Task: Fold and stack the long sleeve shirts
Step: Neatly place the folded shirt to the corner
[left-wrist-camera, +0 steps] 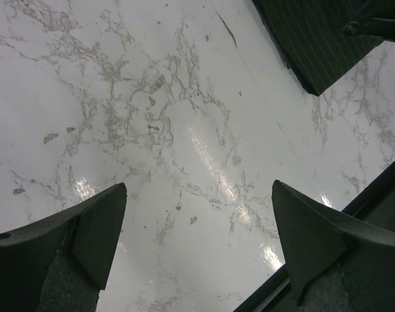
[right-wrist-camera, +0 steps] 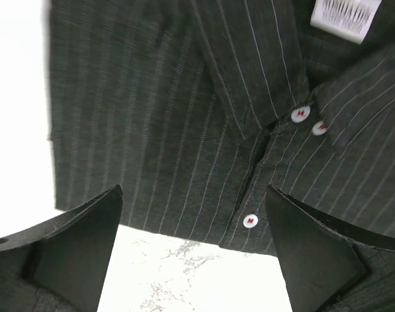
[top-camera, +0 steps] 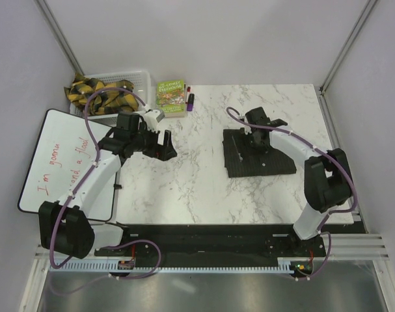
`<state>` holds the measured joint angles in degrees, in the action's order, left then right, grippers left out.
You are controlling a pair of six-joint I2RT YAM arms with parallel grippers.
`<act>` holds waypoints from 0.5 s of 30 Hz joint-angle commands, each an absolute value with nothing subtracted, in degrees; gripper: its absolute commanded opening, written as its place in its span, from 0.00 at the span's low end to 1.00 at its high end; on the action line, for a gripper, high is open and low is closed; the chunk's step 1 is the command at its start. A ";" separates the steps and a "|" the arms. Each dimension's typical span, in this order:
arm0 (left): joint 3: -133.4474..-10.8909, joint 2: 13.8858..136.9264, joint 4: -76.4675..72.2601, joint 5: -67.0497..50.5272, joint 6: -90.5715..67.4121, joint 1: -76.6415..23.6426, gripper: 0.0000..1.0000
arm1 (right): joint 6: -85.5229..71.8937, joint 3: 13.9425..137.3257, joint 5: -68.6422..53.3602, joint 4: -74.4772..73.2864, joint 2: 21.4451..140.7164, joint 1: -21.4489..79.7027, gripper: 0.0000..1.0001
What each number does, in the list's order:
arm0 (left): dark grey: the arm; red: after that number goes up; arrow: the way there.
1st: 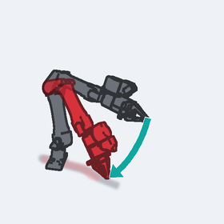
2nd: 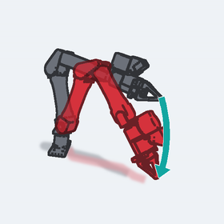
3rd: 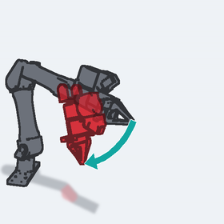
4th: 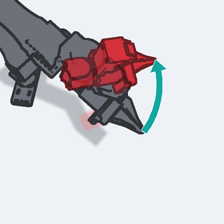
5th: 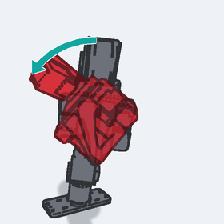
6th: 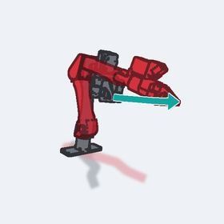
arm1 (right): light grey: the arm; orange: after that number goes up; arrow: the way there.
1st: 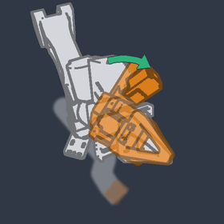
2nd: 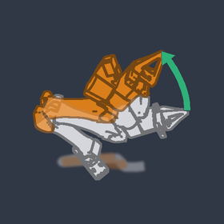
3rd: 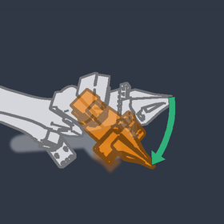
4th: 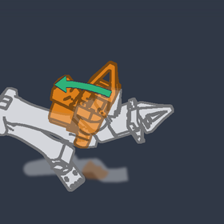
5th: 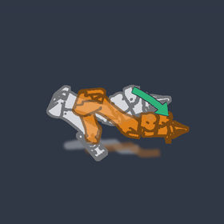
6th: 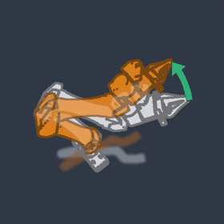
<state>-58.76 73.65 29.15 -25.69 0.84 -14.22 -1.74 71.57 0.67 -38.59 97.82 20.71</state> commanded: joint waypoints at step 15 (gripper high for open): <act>-60.74 71.28 31.90 -24.61 -0.09 -13.89 0.99 | 9.82 105.62 -5.61 -41.20 134.88 -5.51 0.98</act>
